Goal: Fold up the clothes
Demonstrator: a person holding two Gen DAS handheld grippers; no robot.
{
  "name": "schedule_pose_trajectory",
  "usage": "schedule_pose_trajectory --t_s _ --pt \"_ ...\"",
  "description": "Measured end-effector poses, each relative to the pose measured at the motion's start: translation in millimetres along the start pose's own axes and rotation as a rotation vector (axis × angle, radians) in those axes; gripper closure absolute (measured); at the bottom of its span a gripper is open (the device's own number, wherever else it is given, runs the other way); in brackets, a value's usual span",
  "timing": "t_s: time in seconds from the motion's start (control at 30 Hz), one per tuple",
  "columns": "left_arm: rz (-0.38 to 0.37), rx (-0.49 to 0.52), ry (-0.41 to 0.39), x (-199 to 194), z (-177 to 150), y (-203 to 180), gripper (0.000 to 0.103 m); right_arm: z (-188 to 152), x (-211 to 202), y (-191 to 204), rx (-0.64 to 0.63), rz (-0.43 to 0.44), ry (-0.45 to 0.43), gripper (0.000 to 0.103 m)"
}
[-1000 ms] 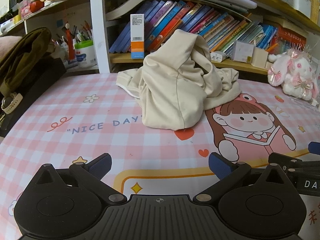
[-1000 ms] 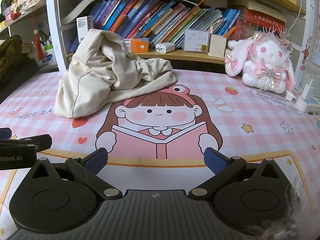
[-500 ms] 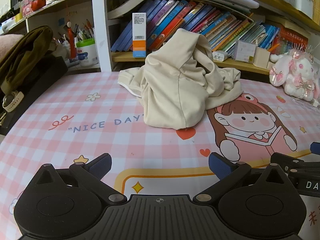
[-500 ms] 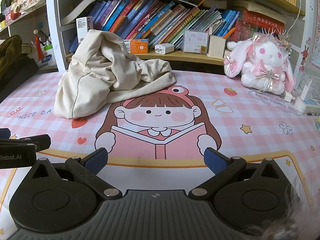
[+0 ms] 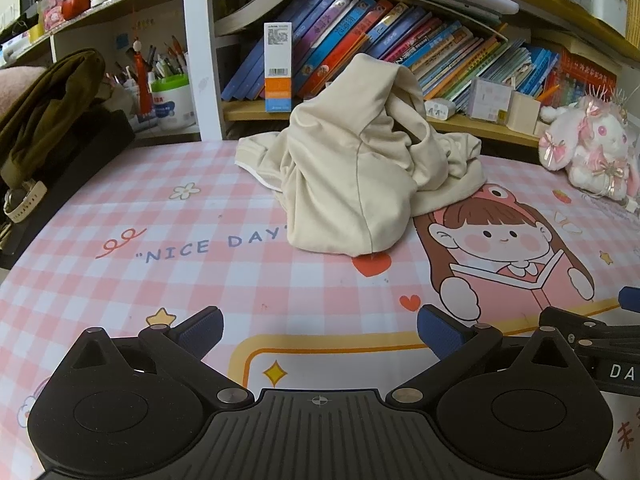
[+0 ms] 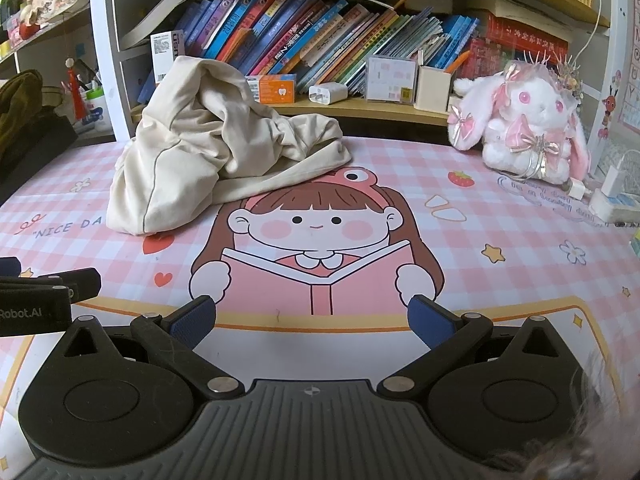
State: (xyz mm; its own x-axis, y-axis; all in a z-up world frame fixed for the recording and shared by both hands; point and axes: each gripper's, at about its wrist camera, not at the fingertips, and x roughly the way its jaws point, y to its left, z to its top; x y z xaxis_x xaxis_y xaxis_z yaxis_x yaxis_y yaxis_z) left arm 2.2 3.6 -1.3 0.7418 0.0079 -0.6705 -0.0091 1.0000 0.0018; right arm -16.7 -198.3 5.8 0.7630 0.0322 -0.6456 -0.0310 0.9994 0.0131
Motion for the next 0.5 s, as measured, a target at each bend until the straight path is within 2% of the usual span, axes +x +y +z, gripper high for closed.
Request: schedule_pose_trajectory --t_s 0.5 --pt "-0.011 -0.002 0.017 3.9 0.0 1.0 0.000 -0.1 5.2 0.2 0.001 0.001 0.016 0.000"
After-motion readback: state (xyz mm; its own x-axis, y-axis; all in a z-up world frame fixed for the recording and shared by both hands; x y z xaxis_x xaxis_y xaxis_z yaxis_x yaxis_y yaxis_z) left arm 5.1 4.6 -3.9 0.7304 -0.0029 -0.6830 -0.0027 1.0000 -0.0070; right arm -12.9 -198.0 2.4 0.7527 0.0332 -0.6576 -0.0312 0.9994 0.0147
